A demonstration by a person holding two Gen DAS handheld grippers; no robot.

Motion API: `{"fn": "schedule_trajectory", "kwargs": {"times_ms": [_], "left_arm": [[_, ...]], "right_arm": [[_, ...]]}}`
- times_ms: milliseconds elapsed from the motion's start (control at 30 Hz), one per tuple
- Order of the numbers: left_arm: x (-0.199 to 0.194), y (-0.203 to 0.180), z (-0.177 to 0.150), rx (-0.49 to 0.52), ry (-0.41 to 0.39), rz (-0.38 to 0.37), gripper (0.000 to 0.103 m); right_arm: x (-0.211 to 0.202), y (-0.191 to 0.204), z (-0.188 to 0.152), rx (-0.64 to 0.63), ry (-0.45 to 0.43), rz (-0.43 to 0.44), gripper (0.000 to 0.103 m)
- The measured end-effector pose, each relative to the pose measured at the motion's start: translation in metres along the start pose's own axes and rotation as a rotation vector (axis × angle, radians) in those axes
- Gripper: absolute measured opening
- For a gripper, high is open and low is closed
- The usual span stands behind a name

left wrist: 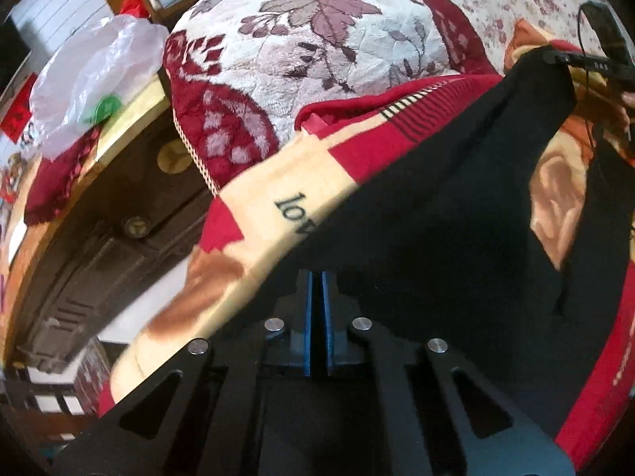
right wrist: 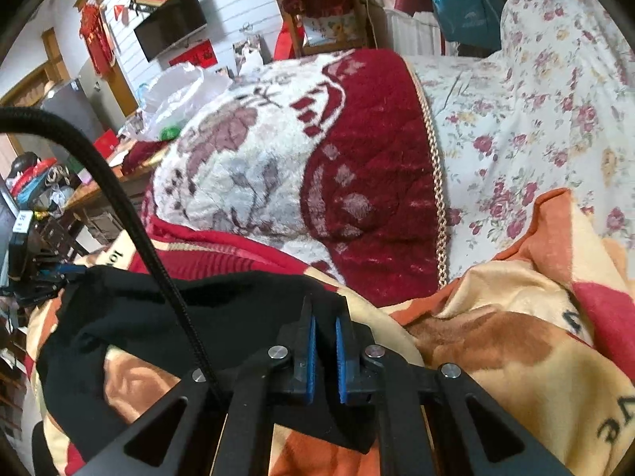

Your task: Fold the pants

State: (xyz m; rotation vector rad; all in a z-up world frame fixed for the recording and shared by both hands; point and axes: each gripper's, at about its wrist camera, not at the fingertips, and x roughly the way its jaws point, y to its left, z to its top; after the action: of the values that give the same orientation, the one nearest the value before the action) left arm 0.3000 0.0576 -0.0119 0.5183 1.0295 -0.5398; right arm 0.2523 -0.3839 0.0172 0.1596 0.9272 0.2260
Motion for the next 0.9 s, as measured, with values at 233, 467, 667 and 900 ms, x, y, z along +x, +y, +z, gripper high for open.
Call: {"fn": "schedule_trajectory", "kwargs": {"times_ms": [233, 467, 667, 900], "left_arm": [[-0.028, -0.009, -0.022, -0.075, -0.032, -0.01, 0.004], [-0.038, 0.063, -0.058, -0.443, -0.033, -0.065, 0.005], [-0.029, 0.107, -0.102, -0.675, -0.04, -0.079, 0.044], [-0.02, 0.133, -0.132, -0.84, -0.084, -0.136, 0.044]], "right_arm": [[-0.034, 0.013, -0.015, -0.008, -0.018, 0.017, 0.007], [-0.038, 0.016, -0.022, -0.001, -0.019, 0.022, 0.007], [-0.031, 0.009, -0.024, 0.019, -0.011, 0.03, 0.007], [-0.025, 0.006, -0.024, 0.026, 0.005, 0.032, 0.007]]}}
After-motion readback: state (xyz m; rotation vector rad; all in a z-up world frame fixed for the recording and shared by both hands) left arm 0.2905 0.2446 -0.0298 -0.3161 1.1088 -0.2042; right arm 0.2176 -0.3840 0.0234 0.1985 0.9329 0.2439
